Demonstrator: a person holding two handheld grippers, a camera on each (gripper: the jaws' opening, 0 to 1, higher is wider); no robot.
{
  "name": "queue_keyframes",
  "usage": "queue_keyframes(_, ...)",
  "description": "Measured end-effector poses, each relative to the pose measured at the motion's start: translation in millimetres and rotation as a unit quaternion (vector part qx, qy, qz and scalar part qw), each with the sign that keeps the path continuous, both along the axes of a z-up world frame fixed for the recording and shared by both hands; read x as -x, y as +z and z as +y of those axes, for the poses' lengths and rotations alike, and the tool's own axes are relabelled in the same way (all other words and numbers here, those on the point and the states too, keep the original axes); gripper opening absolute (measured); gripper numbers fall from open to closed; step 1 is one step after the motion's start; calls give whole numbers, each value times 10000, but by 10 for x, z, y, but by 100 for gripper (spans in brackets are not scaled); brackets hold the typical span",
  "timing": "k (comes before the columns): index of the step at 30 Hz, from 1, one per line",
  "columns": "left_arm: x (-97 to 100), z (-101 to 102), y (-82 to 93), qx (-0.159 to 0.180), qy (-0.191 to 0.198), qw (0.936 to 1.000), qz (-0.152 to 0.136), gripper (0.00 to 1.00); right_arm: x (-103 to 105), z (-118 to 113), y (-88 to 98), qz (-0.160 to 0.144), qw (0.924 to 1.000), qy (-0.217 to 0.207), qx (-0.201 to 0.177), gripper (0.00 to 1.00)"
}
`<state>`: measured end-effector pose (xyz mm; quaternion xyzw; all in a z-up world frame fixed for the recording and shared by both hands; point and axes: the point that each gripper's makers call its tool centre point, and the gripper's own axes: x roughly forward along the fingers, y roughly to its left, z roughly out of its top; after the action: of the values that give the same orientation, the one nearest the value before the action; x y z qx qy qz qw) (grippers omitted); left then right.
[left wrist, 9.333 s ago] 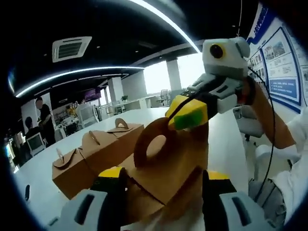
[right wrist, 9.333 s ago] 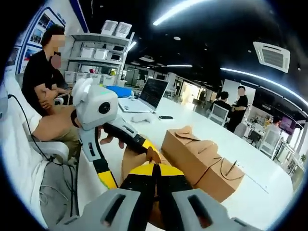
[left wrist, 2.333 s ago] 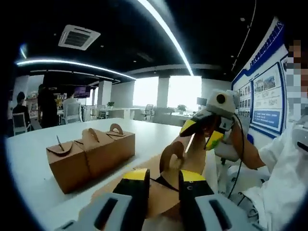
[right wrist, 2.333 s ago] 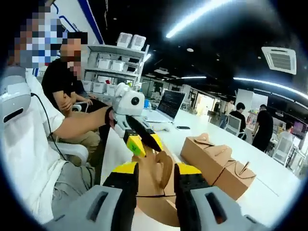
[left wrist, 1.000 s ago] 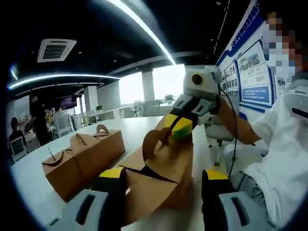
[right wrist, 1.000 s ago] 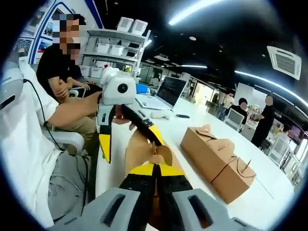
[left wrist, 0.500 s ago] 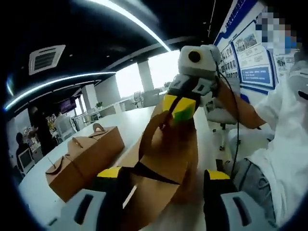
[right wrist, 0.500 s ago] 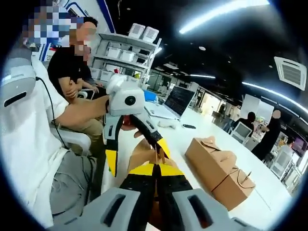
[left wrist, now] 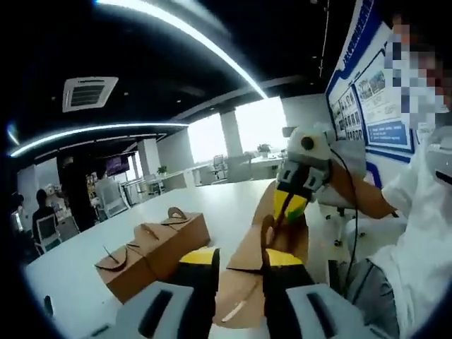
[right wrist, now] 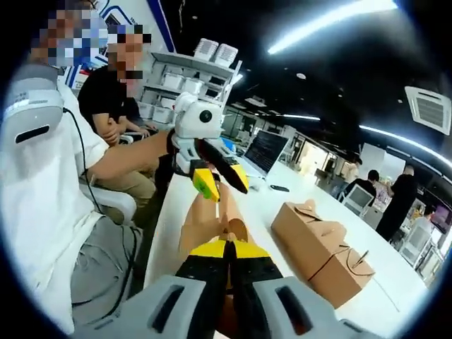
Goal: Pick up one paper box from the group, open the paper box, and remove the item inside
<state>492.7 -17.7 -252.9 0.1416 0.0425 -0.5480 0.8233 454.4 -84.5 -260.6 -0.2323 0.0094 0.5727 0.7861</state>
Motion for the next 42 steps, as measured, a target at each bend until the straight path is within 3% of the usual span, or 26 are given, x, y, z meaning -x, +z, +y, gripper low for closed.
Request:
queue_keyframes(4,-37,-74,-63,-286,-9,9996,-26,20,53,27,-7,-79,9999,135,68,3)
queue_keyframes(7,108,-208,-18,-169,-441,9985,263,20,48,21,-12,-152,9997,140,150,3)
queue_keyframes(13,68,-342,-26,-325,-439,9978,375,17,66,43,3,-235,9994,209,173,3)
queue_keyframes(20,134,-363,-23,-192,-682,9949,715,16,53,9,-13,-276,9993,150,207,3)
queue_keyframes(29,160,-392,-111,-432,-817,9921,851,16,78,11,-36,-405,9986,231,254,3)
queue_keyframes(32,191,-419,-148,-546,-928,9895,961,5,97,14,-79,-531,9974,279,387,3)
queue_keyframes(36,246,-466,-165,-684,-1034,9874,987,4,84,-5,-96,-564,9971,249,443,3)
queue_keyframes(39,225,-471,-137,-588,-932,9878,1097,4,95,-25,-94,-544,9974,247,391,3)
queue_keyframes(42,186,-469,-95,-333,-767,9855,1474,3,144,-13,-108,-588,9968,327,436,3)
